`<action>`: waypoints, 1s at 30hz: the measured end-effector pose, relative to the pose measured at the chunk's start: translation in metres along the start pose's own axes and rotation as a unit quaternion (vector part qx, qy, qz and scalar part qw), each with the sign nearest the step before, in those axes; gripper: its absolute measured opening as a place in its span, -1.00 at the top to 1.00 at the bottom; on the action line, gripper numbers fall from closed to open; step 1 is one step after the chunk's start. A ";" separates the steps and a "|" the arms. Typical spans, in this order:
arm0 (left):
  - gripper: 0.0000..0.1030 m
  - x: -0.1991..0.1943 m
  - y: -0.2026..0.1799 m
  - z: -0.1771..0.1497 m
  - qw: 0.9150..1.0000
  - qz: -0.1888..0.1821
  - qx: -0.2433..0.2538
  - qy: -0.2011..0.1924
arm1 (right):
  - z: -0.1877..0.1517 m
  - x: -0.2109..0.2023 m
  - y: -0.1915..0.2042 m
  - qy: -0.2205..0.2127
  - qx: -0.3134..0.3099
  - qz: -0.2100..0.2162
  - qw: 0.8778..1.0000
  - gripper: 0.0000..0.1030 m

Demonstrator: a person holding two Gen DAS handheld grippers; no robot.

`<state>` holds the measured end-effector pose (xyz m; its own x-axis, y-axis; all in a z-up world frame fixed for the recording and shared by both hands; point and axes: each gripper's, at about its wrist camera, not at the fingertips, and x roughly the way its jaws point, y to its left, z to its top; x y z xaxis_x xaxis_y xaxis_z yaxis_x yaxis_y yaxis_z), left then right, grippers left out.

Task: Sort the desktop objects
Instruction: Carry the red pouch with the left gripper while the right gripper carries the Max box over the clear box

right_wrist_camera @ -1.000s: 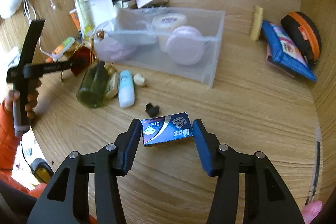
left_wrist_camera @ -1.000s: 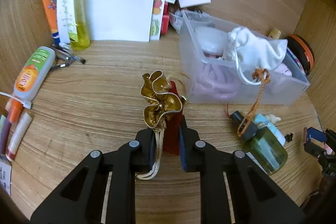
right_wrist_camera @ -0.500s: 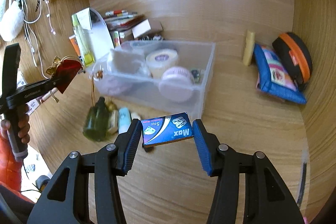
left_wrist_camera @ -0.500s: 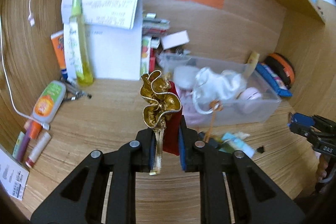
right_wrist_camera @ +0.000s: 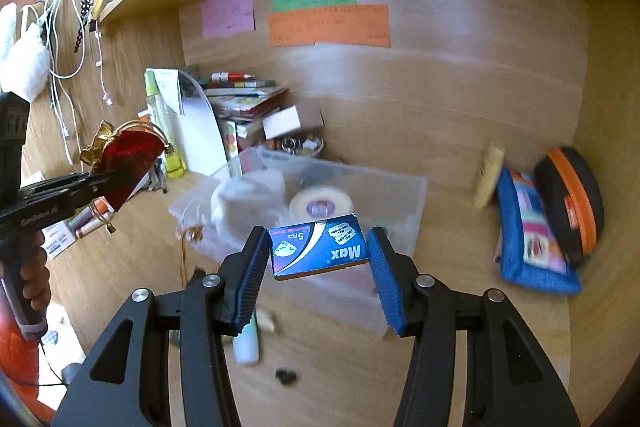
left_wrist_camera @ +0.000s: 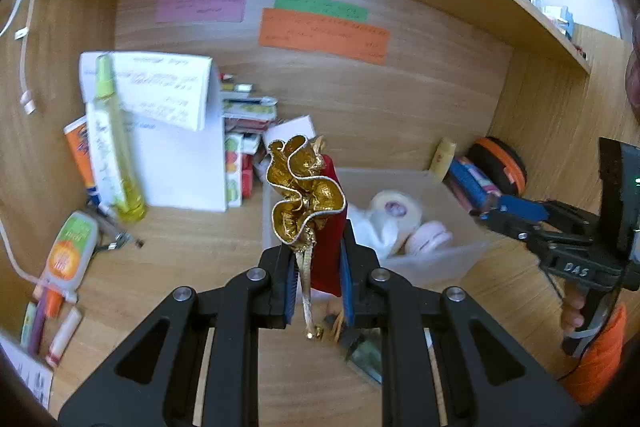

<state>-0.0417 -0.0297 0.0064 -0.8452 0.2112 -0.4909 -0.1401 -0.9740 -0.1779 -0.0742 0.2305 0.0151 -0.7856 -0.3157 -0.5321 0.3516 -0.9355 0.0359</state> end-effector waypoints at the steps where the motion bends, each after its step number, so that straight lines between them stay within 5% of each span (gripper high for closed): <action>1: 0.67 0.004 -0.002 0.004 1.000 -0.004 0.001 0.002 | 0.003 0.003 -0.001 -0.001 -0.001 0.001 1.000 0.09; 14: 0.67 0.071 -0.016 0.043 0.998 -0.051 -0.002 0.044 | 0.038 0.060 -0.023 0.016 0.009 -0.046 0.999 0.09; 30: 0.66 0.146 -0.038 0.034 0.989 -0.067 0.009 0.131 | 0.031 0.109 -0.057 0.067 0.054 -0.049 0.995 0.09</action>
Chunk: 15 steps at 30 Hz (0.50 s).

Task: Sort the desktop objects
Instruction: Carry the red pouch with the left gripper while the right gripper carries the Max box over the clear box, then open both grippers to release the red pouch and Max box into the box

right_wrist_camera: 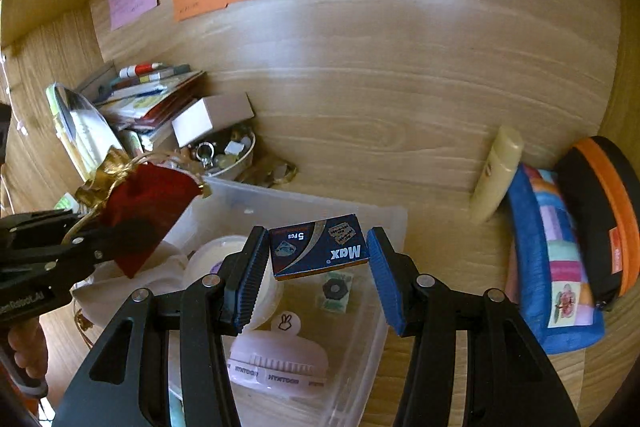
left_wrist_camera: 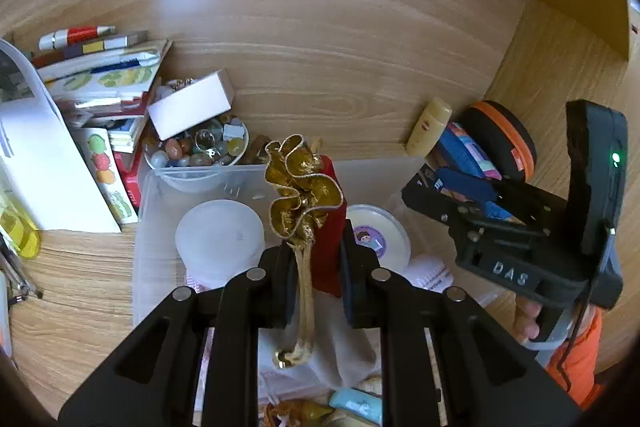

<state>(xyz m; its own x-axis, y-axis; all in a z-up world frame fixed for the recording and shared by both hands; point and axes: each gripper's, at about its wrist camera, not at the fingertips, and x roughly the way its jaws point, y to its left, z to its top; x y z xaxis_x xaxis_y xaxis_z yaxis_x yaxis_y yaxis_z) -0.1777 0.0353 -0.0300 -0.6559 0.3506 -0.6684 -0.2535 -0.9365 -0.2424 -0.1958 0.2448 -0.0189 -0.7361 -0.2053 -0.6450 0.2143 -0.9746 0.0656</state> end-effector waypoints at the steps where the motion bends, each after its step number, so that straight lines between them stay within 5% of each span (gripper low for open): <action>1: 0.66 0.002 0.000 0.000 1.000 0.000 -0.002 0.003 | -0.001 0.002 0.001 0.002 -0.004 -0.004 1.000 0.09; 13: 0.65 0.023 -0.007 0.004 0.999 0.022 0.003 0.031 | -0.006 0.007 0.012 0.004 -0.027 -0.034 0.999 0.08; 15: 0.47 0.024 -0.008 0.004 0.999 0.022 0.003 0.036 | -0.007 0.008 0.013 0.005 -0.030 -0.037 0.999 0.08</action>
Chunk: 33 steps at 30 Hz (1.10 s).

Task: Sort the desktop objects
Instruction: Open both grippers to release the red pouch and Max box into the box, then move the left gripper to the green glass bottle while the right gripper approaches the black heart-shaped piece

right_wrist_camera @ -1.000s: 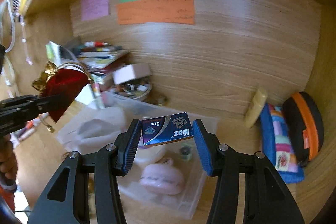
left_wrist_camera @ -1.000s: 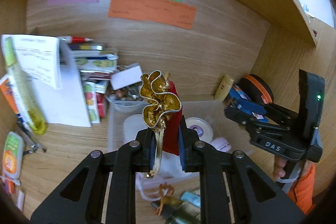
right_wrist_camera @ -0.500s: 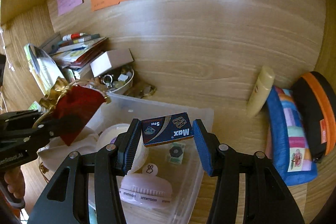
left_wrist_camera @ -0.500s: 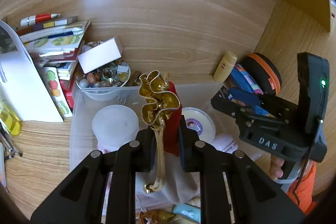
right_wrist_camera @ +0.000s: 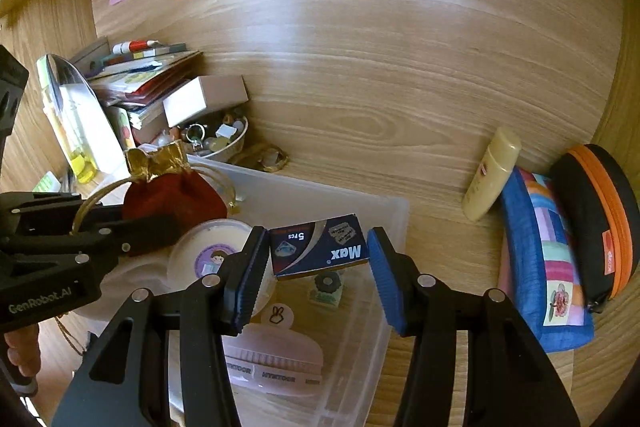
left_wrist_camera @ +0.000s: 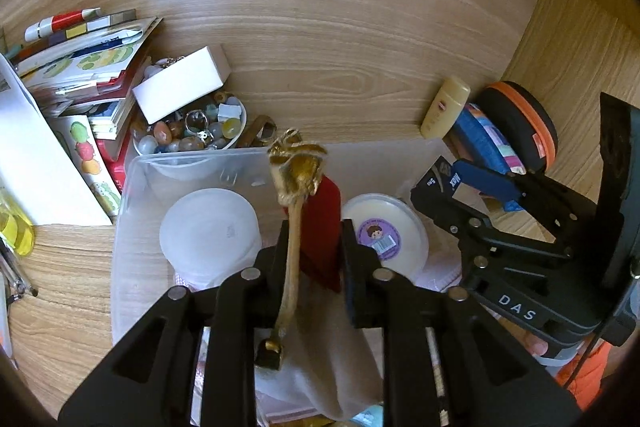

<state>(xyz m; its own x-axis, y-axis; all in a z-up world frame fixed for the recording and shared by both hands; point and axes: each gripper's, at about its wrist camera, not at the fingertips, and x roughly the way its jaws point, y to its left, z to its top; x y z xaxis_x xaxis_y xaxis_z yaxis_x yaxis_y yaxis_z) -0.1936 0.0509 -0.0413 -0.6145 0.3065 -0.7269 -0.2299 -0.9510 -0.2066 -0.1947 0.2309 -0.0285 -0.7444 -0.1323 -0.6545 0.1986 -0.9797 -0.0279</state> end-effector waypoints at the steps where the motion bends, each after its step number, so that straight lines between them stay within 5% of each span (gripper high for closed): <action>1: 0.34 0.002 0.000 0.000 1.000 -0.003 -0.002 0.003 | -0.001 -0.001 0.000 0.000 -0.002 -0.002 1.000 0.08; 6: 0.03 -0.005 -0.007 -0.001 1.000 0.005 0.010 -0.005 | -0.002 -0.003 0.007 -0.005 -0.021 -0.011 1.000 0.06; 18: -0.42 -0.053 0.006 -0.004 0.998 0.044 -0.003 -0.055 | 0.003 -0.022 0.010 -0.041 -0.022 0.005 0.999 -0.54; 26: -0.73 -0.091 0.022 -0.027 0.995 0.068 -0.009 -0.078 | 0.010 -0.051 0.015 -0.070 -0.017 0.023 0.997 -0.57; 33: -0.79 -0.109 0.027 -0.057 0.994 0.072 0.003 -0.079 | 0.006 -0.095 0.027 -0.104 -0.031 0.037 0.993 -0.60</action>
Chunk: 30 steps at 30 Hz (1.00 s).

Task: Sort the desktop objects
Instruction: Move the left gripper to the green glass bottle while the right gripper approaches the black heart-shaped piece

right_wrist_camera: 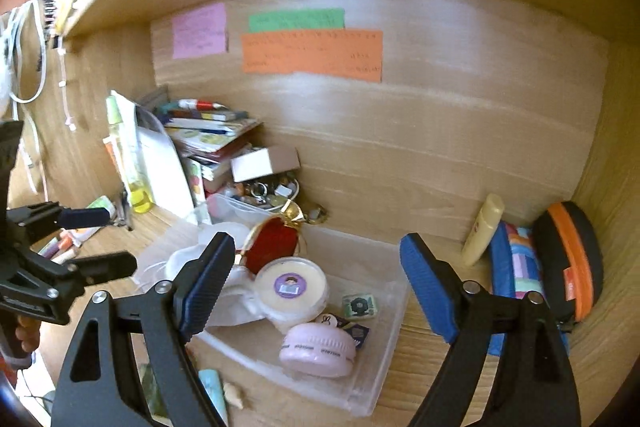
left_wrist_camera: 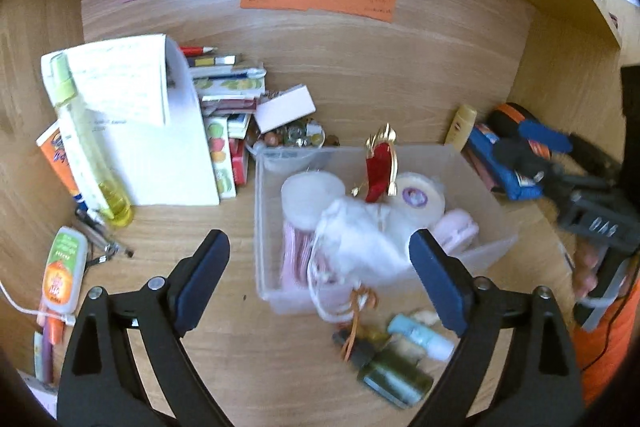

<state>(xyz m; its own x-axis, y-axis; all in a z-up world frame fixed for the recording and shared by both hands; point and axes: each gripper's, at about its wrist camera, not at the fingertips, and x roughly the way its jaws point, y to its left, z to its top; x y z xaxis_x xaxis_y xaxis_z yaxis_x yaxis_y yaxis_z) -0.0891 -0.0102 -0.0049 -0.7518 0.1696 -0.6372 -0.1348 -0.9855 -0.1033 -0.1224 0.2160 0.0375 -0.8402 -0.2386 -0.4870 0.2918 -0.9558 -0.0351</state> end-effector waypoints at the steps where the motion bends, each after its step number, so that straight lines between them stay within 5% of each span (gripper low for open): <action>1: -0.79 -0.001 0.000 -0.003 1.000 -0.001 0.001 0.002 | -0.001 -0.006 0.003 -0.004 -0.004 -0.001 1.000 -0.61; 10: -0.79 -0.002 -0.007 -0.049 0.999 -0.026 0.009 0.035 | -0.026 -0.034 0.016 0.004 -0.010 -0.008 1.000 -0.61; 21: -0.79 0.011 -0.027 -0.096 0.996 -0.054 0.004 0.077 | -0.092 -0.026 0.007 0.084 0.026 -0.009 0.996 -0.61; 30: -0.68 0.018 -0.046 -0.108 0.997 -0.034 0.040 0.051 | -0.135 -0.010 0.004 0.167 0.046 0.034 0.984 -0.55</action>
<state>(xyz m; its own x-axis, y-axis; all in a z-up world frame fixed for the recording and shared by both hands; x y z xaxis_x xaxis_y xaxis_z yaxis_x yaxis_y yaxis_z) -0.0266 0.0369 -0.0936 -0.6702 0.2305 -0.7055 -0.2378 -0.9671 -0.0900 -0.0508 0.2374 -0.0756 -0.6187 -0.2472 -0.7458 0.2868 -0.9548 0.0785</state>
